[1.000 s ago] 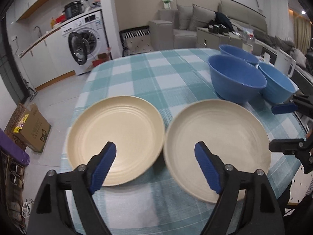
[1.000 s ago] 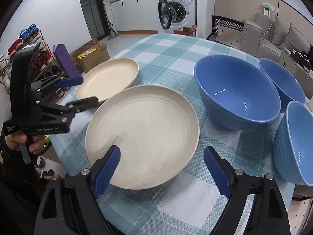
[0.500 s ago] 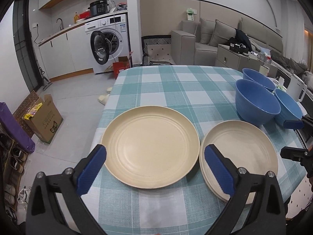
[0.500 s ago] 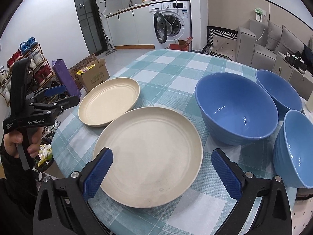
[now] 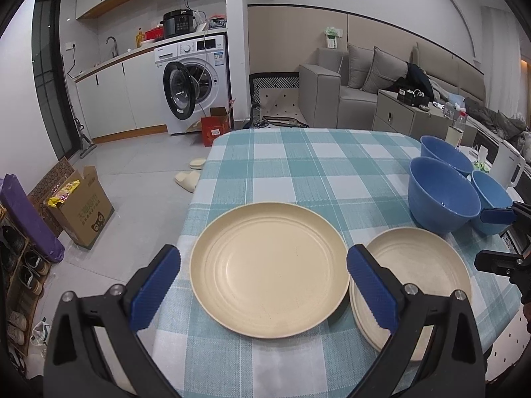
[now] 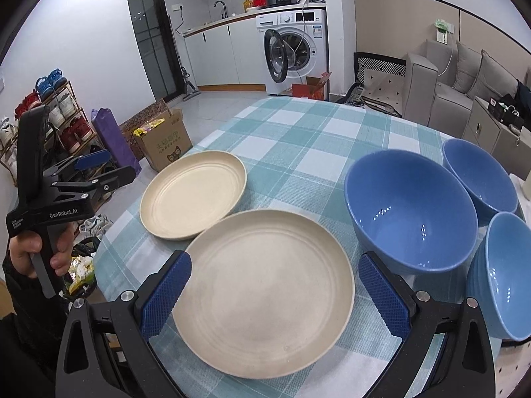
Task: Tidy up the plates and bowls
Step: 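Move the right tool to a beige plate rim while the left tool approaches another beige plate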
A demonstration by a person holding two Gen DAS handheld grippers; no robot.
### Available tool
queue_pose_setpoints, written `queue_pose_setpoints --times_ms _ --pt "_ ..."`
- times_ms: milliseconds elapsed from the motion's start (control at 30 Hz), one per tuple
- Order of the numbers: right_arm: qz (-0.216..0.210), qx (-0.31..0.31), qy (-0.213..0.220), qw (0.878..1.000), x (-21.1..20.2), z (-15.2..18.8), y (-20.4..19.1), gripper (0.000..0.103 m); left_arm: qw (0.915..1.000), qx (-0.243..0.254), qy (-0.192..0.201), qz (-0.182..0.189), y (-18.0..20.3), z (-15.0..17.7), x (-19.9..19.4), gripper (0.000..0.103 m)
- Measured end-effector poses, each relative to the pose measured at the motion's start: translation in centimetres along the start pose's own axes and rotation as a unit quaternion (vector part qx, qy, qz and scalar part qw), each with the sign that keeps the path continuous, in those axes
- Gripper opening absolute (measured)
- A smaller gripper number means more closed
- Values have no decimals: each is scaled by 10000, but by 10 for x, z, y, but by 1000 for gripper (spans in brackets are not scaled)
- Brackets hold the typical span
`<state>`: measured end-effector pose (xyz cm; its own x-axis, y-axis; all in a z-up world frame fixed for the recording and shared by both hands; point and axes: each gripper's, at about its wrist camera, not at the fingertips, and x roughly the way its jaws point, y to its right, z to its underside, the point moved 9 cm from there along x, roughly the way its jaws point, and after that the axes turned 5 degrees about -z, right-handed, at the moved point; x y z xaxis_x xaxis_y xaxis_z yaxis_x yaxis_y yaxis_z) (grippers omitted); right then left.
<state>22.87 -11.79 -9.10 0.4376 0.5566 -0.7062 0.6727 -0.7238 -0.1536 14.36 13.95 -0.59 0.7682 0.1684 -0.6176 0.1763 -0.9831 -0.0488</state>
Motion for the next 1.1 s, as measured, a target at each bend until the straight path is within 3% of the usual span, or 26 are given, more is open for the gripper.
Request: queue_pose_setpoints --times_ms 533,700,900,1100 --pt "-205 72 82 9997 21 -44 -25 102 9978 -634 -74 -193 -50 5 24 101" --pt "-339 144 77 9993 36 -55 -35 102 9968 -715 -114 -336 -62 11 32 101" --pt "-133 114 38 9998 65 -68 -37 102 9969 -638 -199 -426 -65 19 43 101" --pt "-89 434 -268 9987 99 -63 -29 102 9963 -618 -421 -420 -63 28 58 101"
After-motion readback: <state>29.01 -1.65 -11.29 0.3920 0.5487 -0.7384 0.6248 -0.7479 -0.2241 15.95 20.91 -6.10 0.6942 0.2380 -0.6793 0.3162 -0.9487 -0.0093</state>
